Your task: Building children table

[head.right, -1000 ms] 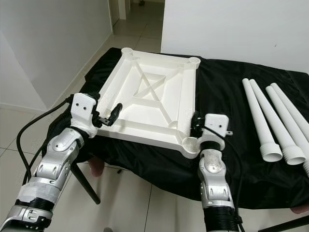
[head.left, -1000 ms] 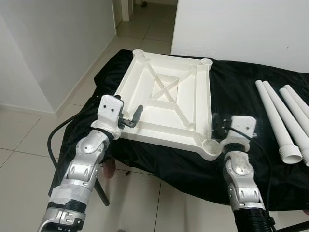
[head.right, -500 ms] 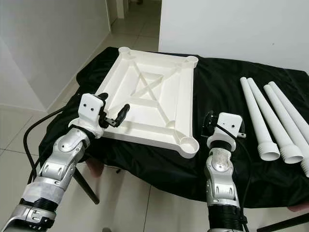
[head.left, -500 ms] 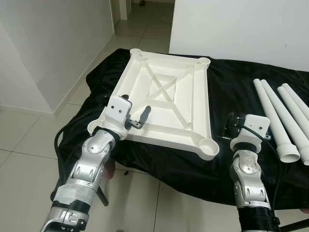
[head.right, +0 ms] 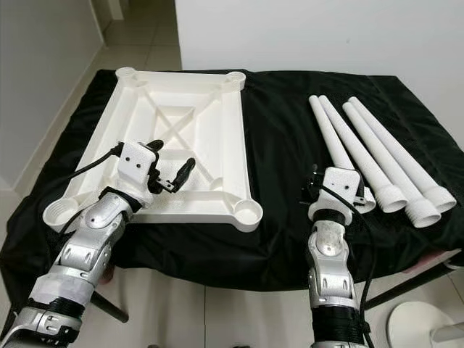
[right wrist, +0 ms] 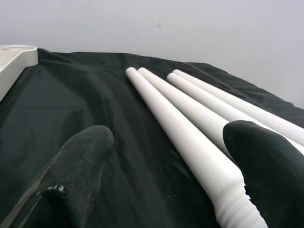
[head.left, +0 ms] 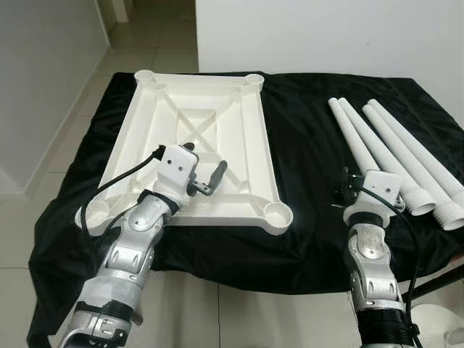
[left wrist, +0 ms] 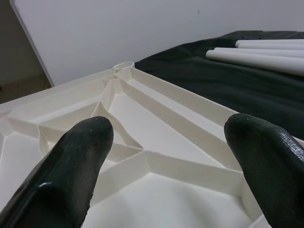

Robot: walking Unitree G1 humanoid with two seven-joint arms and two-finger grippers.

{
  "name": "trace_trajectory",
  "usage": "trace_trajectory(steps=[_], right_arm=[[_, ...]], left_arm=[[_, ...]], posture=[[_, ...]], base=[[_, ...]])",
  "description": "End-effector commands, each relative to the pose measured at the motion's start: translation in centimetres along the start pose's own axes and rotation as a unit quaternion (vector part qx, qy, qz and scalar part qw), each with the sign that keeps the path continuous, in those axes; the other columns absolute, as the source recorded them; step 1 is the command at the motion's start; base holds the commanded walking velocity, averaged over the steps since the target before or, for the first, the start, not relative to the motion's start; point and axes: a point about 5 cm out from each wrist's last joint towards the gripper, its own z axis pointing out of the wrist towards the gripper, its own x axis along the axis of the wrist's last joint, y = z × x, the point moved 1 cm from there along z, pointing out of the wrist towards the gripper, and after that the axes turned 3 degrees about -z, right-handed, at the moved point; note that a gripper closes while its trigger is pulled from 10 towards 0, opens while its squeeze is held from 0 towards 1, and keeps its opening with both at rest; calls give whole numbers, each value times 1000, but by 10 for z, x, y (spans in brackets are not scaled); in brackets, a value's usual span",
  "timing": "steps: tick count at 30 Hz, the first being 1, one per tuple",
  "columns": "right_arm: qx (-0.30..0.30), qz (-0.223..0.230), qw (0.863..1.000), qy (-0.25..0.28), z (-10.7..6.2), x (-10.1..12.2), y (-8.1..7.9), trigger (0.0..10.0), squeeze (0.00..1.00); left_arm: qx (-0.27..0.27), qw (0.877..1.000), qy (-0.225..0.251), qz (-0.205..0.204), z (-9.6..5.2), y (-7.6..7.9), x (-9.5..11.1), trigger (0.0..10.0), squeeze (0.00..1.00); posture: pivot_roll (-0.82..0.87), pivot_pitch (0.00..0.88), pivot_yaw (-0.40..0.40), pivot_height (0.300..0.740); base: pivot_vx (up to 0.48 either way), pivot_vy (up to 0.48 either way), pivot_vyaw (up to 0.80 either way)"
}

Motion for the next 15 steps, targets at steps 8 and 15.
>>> trace_trajectory(steps=[8,15], right_arm=[[4,-7,1000,2,-2,-2,-1,10000,0],[9,-8,1000,4,-3,-1,-2,10000,0]], left_arm=[[14,1000,-6,12,-4,-5,-3,10000,0],[25,1000,-2,0,-4,-8,-3,10000,0]], posture=[[23,38,10,740],[21,39,10,740]], base=[[0,-333,-154],[0,-69,0]])
